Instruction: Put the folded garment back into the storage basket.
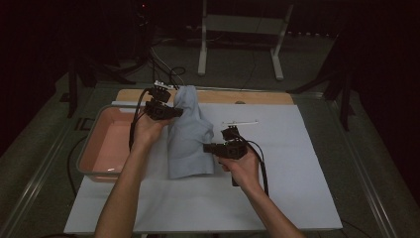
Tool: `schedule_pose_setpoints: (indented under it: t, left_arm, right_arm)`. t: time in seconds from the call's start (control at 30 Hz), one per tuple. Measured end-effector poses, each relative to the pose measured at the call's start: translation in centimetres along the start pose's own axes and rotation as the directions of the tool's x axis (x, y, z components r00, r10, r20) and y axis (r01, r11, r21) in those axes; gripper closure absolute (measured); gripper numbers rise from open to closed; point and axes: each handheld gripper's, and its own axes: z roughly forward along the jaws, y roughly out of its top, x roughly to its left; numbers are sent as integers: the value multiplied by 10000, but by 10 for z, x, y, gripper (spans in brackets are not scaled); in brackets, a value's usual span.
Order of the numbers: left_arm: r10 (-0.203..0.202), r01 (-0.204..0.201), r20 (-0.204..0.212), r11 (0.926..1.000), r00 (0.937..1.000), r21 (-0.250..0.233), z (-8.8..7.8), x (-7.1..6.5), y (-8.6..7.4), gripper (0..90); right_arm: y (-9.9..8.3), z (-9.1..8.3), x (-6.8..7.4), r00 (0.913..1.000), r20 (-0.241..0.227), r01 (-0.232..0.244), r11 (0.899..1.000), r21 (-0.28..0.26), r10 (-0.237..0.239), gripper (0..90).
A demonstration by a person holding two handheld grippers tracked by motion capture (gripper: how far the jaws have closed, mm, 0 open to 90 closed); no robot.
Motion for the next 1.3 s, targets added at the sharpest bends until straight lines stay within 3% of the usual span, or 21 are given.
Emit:
schedule_pose_setpoints:
  t: [0.9, 1.03, 1.3]
  left_arm:
    - [-45, 43, -161, 9999, 9999, -113, -11, 10, 2, 871]
    - [-98, 95, -198, 9998, 9998, -153, -13, 11, 1, 871]
    - [-111, 106, -259, 9997, 9996, -211, -18, 14, 2, 871]
  right_arm:
    - [12, 7, 23, 9984, -432, 364, 9993, -113, -369, 847]
    - [14, 7, 24, 9971, -746, 167, 9998, -99, -174, 847]
    - [16, 9, 24, 9962, -867, 102, 9999, -122, -112, 847]
